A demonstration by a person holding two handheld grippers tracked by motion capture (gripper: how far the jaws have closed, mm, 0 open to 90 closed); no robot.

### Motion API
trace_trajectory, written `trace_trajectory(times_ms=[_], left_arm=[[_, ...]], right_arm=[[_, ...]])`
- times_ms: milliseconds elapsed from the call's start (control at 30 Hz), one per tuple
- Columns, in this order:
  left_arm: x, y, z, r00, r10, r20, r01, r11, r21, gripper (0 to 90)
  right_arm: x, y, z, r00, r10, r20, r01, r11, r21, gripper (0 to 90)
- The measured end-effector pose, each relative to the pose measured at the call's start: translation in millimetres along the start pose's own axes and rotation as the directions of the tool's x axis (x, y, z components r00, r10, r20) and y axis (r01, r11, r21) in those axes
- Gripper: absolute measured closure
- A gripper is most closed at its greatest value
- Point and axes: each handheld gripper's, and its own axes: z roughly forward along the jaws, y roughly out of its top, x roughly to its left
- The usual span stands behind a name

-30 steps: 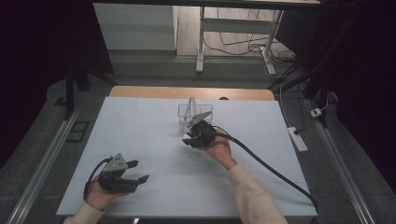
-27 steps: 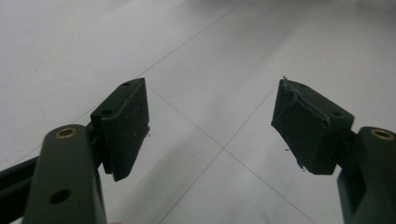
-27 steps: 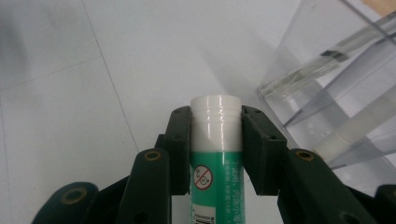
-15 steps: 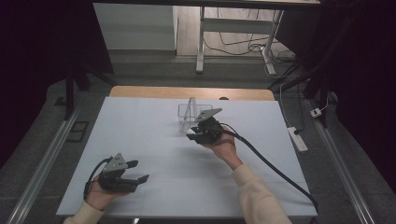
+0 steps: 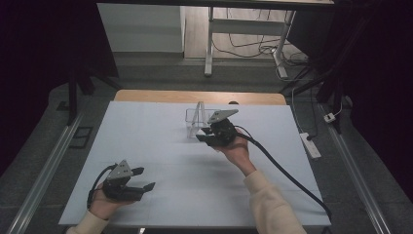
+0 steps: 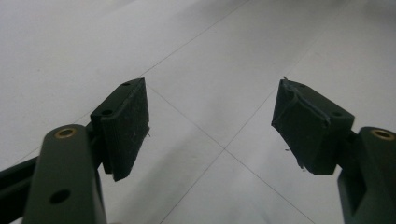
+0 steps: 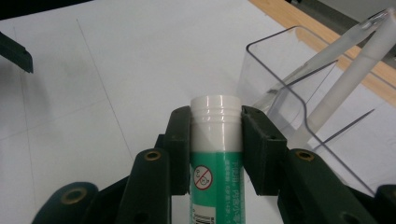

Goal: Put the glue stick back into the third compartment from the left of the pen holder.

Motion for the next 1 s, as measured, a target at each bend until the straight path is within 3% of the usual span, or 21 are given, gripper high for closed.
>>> trace_trajectory(times_ms=[300,633,1000], left_arm=[[0.0,0.1,0.0,1.0000,0.001,0.000,-0.001,1.0000,-0.001,27.2],[-0.1,0.1,-0.1,1.0000,0.000,-0.001,0.000,1.0000,-0.002,27.2],[0.0,0.1,-0.2,1.0000,0.000,0.000,0.000,1.0000,-0.003,27.2]], right_arm=[[-4.6,7.4,-15.1,0.9994,0.017,0.029,-0.015,0.998,-0.061,64.8],[-11.8,14.7,-30.5,0.9966,0.050,0.065,-0.041,0.989,-0.143,64.8],[-19.4,17.9,-37.5,0.9932,0.075,0.089,-0.058,0.982,-0.182,64.8]])
